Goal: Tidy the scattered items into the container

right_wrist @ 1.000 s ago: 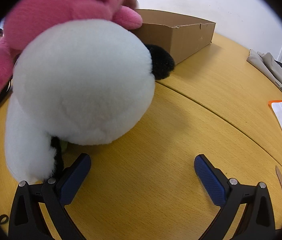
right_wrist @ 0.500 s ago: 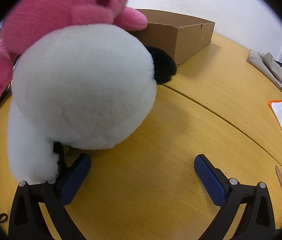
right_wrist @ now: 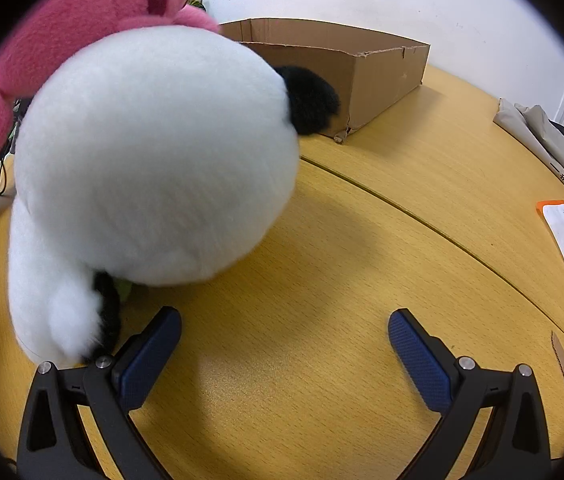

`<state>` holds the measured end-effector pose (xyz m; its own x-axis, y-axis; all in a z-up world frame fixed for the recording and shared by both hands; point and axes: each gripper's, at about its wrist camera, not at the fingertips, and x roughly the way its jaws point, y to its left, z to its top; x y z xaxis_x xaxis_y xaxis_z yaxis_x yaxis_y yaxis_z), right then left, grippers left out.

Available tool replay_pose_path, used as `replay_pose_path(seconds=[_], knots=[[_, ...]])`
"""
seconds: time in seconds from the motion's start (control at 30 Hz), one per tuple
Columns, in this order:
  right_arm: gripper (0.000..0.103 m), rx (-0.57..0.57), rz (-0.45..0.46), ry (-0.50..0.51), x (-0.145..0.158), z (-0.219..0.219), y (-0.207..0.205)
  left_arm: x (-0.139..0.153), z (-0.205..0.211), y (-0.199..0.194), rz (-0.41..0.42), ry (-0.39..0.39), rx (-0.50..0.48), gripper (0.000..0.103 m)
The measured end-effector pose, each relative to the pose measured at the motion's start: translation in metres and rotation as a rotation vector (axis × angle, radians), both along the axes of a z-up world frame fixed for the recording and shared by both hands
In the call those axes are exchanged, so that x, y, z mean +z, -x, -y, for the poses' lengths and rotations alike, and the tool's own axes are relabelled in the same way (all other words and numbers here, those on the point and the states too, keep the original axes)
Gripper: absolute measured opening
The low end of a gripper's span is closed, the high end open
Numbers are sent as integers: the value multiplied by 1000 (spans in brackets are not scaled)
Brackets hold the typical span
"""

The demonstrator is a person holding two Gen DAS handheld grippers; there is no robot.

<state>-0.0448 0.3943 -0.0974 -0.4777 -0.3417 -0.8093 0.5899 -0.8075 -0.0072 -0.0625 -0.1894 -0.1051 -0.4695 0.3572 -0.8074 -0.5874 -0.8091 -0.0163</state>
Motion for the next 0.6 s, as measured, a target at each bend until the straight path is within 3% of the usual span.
replay_pose_path(seconds=[0.6], knots=[[103,0,0,0,0,0,0,0,0,0,0,0,6,103]])
